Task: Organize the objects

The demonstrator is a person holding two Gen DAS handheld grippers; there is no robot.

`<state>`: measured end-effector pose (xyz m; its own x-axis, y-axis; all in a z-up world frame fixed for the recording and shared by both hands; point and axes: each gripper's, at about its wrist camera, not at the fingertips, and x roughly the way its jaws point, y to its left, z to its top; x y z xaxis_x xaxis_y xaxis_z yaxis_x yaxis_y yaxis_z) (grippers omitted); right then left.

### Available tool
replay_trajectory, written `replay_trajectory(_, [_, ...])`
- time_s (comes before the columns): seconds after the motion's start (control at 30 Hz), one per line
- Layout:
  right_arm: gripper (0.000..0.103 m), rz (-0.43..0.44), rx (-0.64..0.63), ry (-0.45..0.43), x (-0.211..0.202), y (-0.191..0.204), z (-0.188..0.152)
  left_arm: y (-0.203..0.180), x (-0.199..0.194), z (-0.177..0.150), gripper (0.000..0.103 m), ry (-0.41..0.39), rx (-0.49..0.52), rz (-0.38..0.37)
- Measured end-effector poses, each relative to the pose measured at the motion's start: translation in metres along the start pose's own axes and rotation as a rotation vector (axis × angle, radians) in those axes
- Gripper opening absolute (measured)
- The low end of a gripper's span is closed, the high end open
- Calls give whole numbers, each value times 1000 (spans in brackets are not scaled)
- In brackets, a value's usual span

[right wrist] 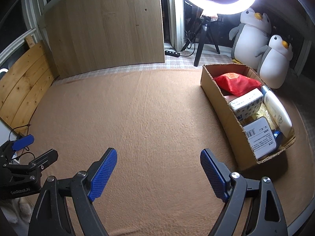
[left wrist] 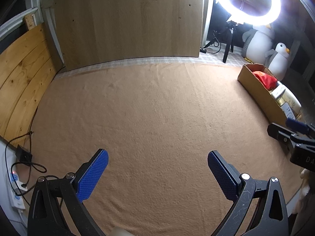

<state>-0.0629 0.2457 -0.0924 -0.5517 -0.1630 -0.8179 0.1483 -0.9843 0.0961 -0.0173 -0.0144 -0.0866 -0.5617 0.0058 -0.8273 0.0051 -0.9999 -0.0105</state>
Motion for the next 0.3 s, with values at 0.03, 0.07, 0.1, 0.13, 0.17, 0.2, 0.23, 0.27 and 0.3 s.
replay_trajectory(0.03, [84, 1, 1, 1, 1, 0, 0, 1, 1, 0, 102, 1, -4, 5])
replay_trajectory(0.07, [84, 0, 2, 3, 1, 0, 0, 1, 1, 1, 102, 1, -5, 4])
replay_trajectory(0.1, [84, 0, 2, 6, 2, 0, 0, 1, 2, 1, 102, 1, -7, -5])
replay_trajectory(0.13, [84, 0, 3, 7, 3, 0, 0, 2, 2, 1, 102, -1, -10, -20])
replay_trajectory(0.17, [84, 0, 3, 8, 3, 0, 0, 2, 1, 1, 102, -4, -11, -20])
replay_trajectory(0.2, [84, -1, 4, 9, 4, 0, 1, 3, 1, 1, 102, -6, -11, -13])
replay_trajectory(0.23, [84, -1, 5, 10, 4, -1, 1, 2, 1, 1, 102, -7, -7, -9])
replay_trajectory(0.27, [84, -1, 6, 11, 5, 0, 1, 2, 2, 0, 102, -9, 0, -14])
replay_trajectory(0.3, [84, -2, 6, 11, 5, -1, 1, 1, 3, 0, 102, -9, 4, -9])
